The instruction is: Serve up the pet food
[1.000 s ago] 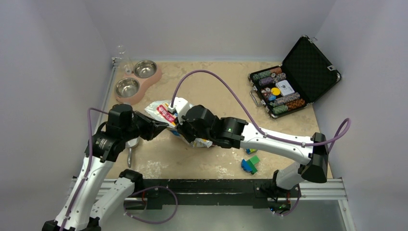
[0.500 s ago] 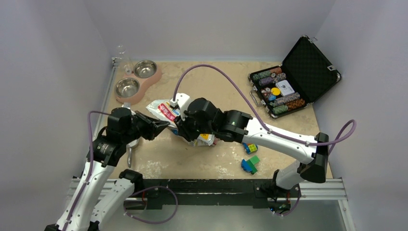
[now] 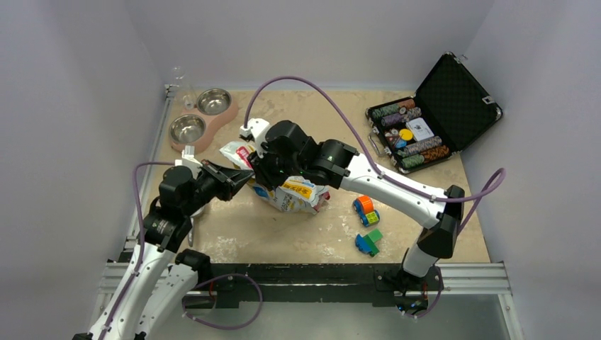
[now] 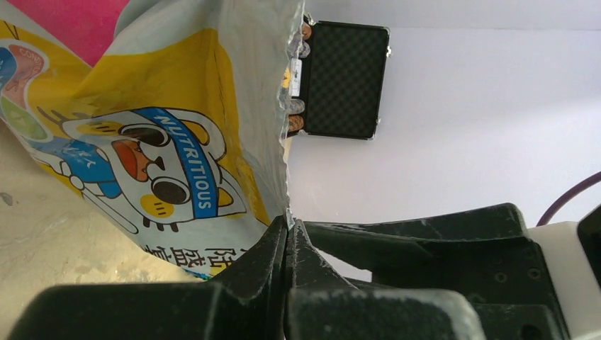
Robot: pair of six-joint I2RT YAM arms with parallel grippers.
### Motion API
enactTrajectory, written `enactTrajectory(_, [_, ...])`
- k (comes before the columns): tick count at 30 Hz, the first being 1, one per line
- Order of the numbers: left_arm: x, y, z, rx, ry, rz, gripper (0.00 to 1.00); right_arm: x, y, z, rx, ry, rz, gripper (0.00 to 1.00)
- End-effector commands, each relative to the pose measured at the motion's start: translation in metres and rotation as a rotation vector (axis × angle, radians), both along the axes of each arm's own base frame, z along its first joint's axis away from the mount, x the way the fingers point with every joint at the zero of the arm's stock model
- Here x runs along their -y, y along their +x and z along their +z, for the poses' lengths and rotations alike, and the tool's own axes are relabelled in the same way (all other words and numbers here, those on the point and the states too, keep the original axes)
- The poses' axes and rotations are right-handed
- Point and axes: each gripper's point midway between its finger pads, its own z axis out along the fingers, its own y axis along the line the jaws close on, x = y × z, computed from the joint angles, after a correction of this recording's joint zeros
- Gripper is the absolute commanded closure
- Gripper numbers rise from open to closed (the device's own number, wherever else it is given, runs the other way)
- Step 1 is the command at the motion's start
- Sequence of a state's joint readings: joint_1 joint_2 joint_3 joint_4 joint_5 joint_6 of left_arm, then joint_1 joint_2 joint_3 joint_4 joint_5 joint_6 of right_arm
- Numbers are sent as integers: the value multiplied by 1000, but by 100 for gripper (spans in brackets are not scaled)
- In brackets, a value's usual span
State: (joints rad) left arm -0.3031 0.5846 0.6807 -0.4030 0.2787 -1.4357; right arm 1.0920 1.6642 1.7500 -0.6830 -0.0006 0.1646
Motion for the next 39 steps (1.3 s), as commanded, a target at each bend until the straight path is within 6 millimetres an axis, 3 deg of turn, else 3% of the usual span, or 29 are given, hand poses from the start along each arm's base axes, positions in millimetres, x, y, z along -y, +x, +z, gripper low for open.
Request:
enactTrajectory(1, [3,5,27,123,11,-27,100,-5,-2,10,36,-1,54,66])
enactTrajectory(6, [4,0,25,121,37,-51,100,0,2,11,51,-9,26,72])
enactTrajectory(11, [5,-1,22,127,56,-63,100,5,-2,38,58,41,20,65])
enactTrajectory(14, [5,0,25,142,63,-70,100,4,-1,42,75,50,26,65])
enactTrajectory(23, [5,0,27,150,62,-69,100,-2,8,25,105,-17,56,75])
enactTrajectory(30, [6,2,31,143,52,-68,100,-3,8,7,97,-39,62,76])
enactTrajectory(35, [7,0,31,125,51,-73,100,17,36,-2,195,-119,-96,90])
enactTrajectory(39, [6,-3,25,89,64,-81,100,38,55,-5,281,-190,-197,95])
